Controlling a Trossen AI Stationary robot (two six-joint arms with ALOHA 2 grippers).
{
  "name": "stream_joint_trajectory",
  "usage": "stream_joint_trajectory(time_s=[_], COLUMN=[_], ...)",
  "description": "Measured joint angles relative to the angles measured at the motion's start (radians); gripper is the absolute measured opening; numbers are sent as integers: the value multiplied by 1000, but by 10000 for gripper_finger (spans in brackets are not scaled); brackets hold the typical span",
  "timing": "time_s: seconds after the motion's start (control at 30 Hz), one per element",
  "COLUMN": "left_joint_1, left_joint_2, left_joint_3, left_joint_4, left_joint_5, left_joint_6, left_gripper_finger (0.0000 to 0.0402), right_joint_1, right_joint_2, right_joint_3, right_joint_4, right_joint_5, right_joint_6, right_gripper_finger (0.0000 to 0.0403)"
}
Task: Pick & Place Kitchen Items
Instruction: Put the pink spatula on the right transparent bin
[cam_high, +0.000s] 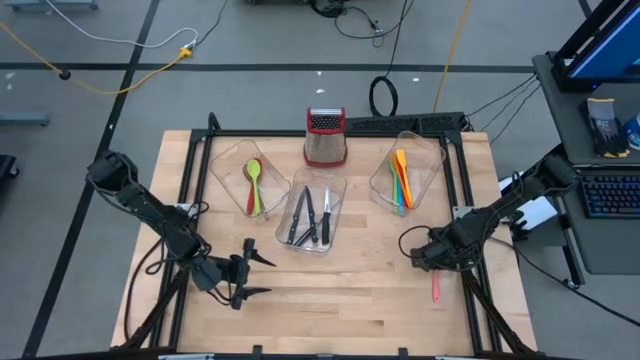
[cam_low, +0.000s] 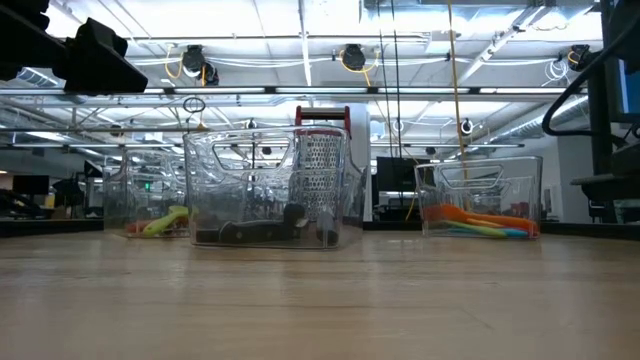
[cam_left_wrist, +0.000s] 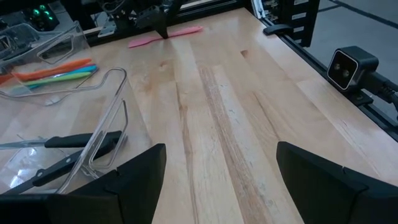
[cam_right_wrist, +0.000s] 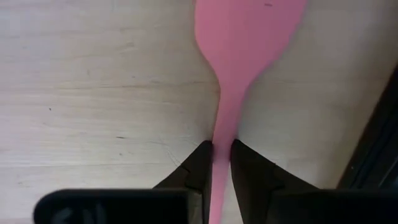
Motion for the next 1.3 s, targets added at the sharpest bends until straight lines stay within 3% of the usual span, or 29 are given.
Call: stream_joint_trajectory(time_s=[0.47,0.73,0.8,0.87,1.1,1.3], left_joint_1=[0,2,2,2,2,3], left_joint_2=[0,0,0,0,0,0], left_joint_3=[0,0,0,0,0,0], left_joint_4=[0,6,13,27,37,55], left_joint_5=[0,-3,-13,-24,-34,-35], left_joint_6=[-3,-22,-23,-22,-34,-38], left_gripper_finger=[308,308,308,308,308,308], right_joint_1=[0,12,13,10,8,9], right_joint_2=[3,7,14,11,7,6], right_joint_3=[-60,43,78,114,116,113], right_joint_4=[80,79,83,163,426,437], right_joint_5=[-9,-5,18,107,265,286], right_joint_6=[-110,-235,-273,-313,-451,-494], right_gripper_finger=[12,12,11,1,5,3])
